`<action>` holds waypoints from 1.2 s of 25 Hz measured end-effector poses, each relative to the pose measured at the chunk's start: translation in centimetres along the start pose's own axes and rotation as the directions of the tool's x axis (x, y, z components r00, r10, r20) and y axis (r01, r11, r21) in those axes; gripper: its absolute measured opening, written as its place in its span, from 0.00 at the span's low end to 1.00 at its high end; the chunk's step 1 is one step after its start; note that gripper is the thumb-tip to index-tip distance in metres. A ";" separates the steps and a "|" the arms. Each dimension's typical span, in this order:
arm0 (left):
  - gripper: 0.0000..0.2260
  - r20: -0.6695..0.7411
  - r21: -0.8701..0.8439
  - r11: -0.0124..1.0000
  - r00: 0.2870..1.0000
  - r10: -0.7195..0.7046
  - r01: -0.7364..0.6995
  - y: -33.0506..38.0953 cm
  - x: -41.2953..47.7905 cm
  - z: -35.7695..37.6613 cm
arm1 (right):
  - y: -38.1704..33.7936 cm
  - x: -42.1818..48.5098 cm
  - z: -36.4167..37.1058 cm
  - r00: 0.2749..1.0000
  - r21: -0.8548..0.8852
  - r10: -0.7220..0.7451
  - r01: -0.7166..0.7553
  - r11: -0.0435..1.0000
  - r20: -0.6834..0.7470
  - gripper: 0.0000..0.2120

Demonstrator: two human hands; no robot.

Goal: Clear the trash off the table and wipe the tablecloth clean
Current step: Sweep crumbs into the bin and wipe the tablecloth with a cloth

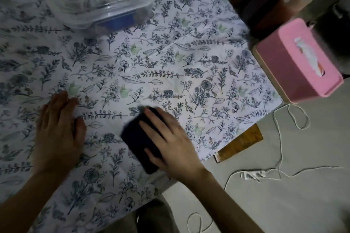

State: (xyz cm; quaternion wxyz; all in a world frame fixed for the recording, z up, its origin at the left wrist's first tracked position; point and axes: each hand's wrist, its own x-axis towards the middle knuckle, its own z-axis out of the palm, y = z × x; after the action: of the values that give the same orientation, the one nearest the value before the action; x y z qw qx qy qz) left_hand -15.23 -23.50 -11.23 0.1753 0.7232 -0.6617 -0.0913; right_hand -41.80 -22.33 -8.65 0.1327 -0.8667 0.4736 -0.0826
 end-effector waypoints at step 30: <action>0.25 0.055 0.023 1.000 0.998 -0.018 0.017 -0.2 0.2 -0.2 | 18.9 1.7 -7.0 0.898 -0.073 0.392 -0.413 0.908 -0.200 0.28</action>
State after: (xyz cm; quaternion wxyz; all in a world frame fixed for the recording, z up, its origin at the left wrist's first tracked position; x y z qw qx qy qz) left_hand -15.00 -23.66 -11.12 0.1478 0.7281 -0.6610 -0.1054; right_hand -57.85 -34.59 -7.81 0.0539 -0.7451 0.6566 -0.1043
